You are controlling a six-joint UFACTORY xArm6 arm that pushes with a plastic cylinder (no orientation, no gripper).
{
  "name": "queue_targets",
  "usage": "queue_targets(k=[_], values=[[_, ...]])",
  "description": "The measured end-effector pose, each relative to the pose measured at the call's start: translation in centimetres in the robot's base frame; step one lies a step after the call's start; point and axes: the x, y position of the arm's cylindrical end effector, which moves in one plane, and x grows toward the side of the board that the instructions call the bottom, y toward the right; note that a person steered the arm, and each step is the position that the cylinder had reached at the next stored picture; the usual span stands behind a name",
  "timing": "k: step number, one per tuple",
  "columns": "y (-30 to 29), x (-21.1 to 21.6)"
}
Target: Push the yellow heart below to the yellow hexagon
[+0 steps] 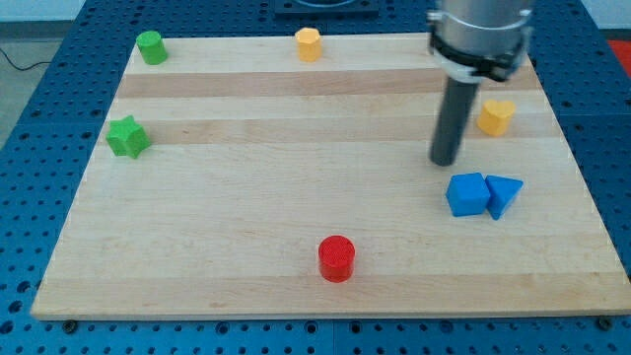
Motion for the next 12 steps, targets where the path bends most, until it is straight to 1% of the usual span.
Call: queue_targets(k=[1,2,3,4,5,6,7,8,9,11,12], values=[[6.7,0.5],[8.9,-2.2],[7.0,-5.1],[1.2,-8.4],[-1.7,-9.3],[2.0,-7.5],[7.3,-8.3],[7.3,-12.8],[4.3,-15.3],[-13.6,-15.3],[-12.0,-15.6]])
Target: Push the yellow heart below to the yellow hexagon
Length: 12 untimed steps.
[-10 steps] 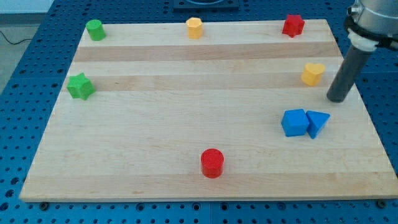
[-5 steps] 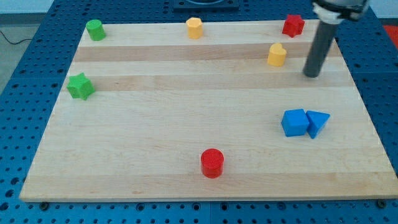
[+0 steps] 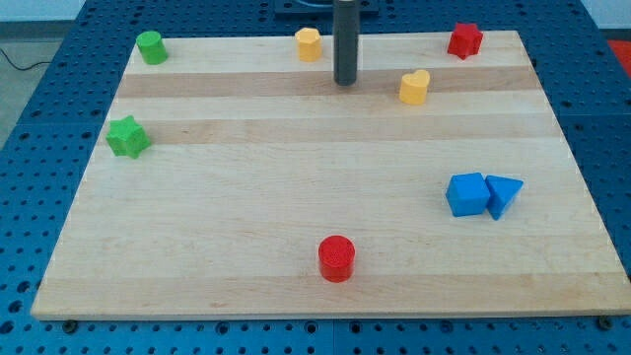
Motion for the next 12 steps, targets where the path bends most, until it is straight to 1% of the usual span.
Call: queue_targets(k=[2,3,5,6,7,8,9,10,11,12], values=[[16.0,-0.1],[17.8,1.4],[5.1,1.5],[6.3,1.5],[14.9,1.5],[21.2,2.6],[19.7,4.6],[13.3,4.5],[4.0,2.7],[-2.1,2.0]])
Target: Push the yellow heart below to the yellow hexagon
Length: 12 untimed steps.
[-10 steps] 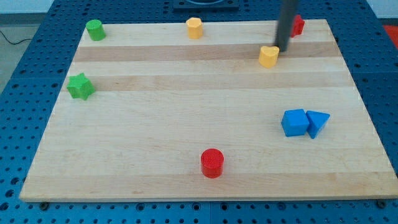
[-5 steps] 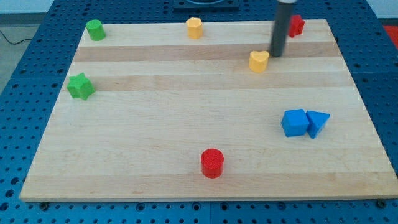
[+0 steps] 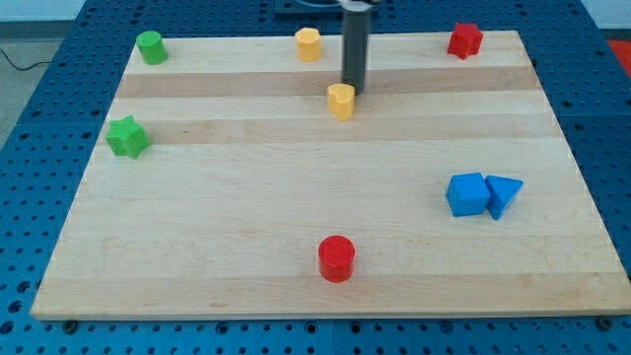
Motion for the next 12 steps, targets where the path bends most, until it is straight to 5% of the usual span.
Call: queue_targets(k=[2,4,6,8,9,12], values=[[11.7,0.9],[5.7,4.3],[0.6,0.9],[0.0,10.4],[-3.3,10.0],[-0.3,0.6]])
